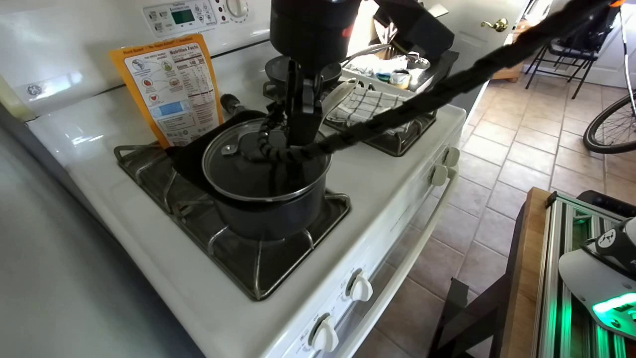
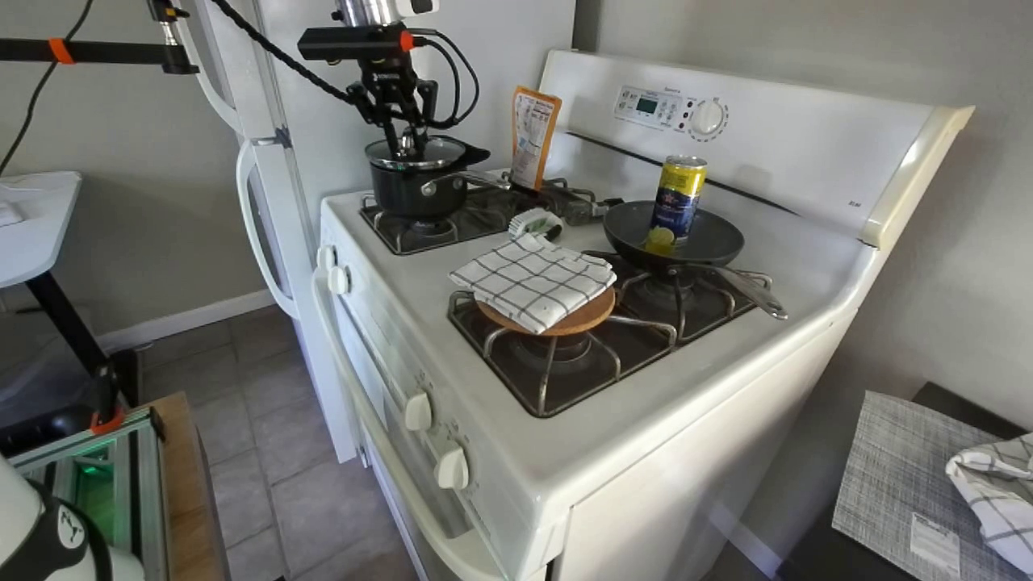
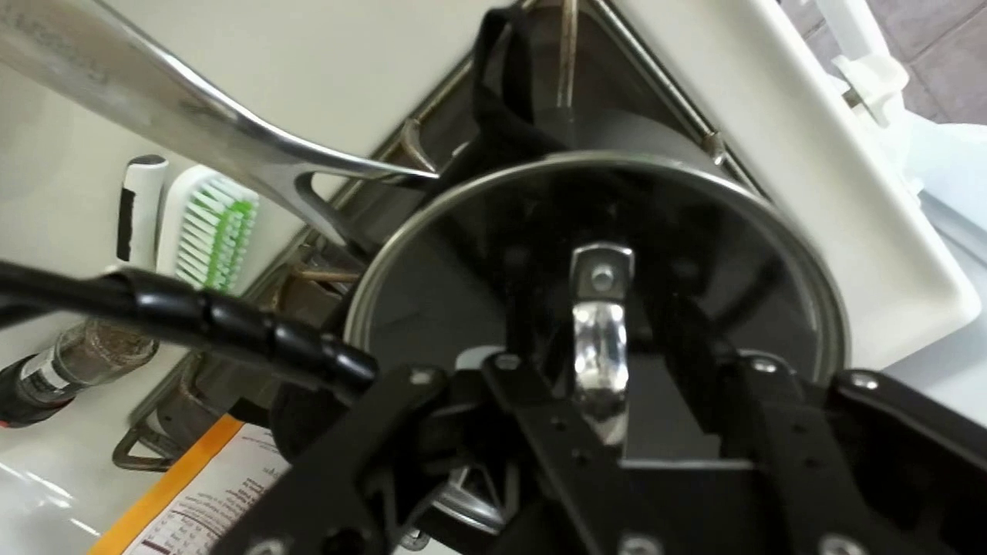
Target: Use the lid to cover the pot
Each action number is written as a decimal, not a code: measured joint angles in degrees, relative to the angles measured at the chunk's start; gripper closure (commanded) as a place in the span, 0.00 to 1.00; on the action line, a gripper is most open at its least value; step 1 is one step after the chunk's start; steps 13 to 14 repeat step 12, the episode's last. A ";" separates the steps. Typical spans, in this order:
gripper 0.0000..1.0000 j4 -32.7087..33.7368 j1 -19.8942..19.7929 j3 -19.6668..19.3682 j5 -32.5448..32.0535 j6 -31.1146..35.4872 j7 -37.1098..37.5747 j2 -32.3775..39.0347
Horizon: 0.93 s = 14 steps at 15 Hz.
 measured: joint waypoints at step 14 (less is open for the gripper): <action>0.00 1.82 -2.53 -2.00 -1.02 -0.01 4.63 -11.92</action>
